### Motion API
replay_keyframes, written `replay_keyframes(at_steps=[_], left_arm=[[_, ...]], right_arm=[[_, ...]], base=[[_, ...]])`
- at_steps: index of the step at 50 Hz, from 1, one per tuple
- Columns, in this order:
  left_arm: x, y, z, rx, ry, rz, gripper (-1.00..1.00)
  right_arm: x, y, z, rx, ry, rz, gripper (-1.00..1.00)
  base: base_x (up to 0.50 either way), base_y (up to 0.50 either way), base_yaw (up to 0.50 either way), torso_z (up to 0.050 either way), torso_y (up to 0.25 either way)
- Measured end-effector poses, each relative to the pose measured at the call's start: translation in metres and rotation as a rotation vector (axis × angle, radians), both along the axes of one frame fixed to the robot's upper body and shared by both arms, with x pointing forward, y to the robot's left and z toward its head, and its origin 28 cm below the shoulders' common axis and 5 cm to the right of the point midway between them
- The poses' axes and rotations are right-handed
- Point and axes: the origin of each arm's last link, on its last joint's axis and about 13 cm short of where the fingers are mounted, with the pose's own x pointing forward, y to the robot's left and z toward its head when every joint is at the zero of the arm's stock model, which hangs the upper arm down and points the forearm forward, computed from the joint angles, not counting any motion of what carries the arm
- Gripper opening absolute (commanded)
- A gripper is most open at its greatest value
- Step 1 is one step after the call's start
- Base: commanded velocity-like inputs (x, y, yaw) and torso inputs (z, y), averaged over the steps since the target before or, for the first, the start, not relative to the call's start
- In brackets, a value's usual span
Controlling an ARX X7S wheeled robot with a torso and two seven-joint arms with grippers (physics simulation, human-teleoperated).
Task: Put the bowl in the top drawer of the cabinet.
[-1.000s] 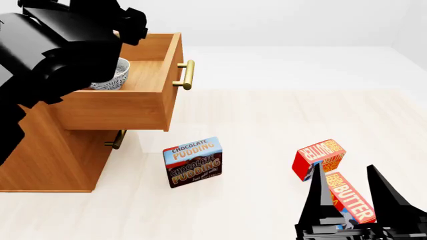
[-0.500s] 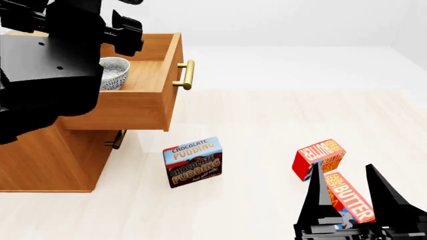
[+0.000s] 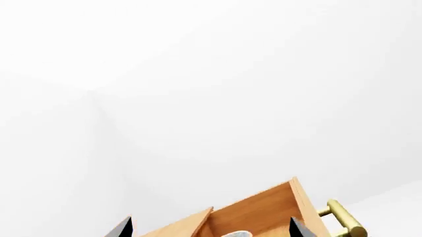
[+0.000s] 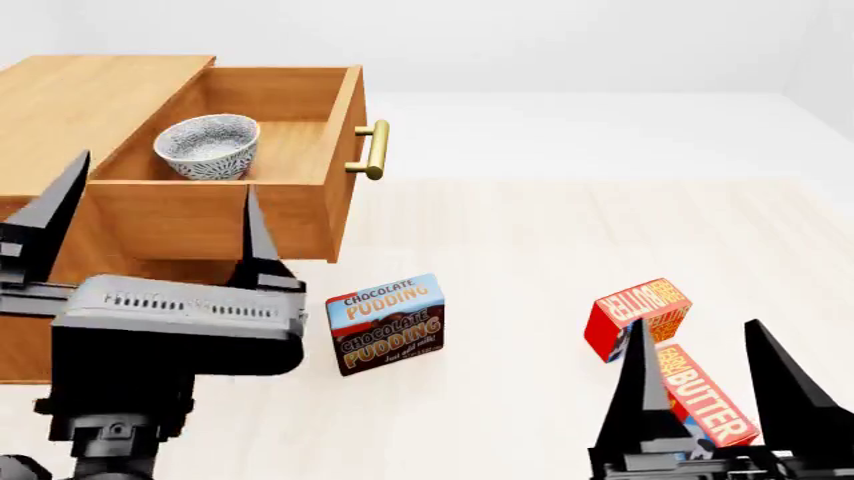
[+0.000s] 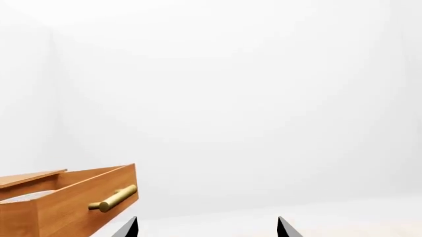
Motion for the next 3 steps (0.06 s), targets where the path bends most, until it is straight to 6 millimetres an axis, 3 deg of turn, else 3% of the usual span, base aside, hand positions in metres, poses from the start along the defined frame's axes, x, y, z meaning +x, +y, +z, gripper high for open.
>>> replay_keyframes(at_steps=[3], left_arm=[[-0.013,0.001,-0.015,-0.015,-0.020,-0.020,1.00]], right_arm=[[0.000,0.001,0.000,-0.006,-0.003,-0.002,1.00]], base=[[0.00,0.00,0.00,0.000,0.000]])
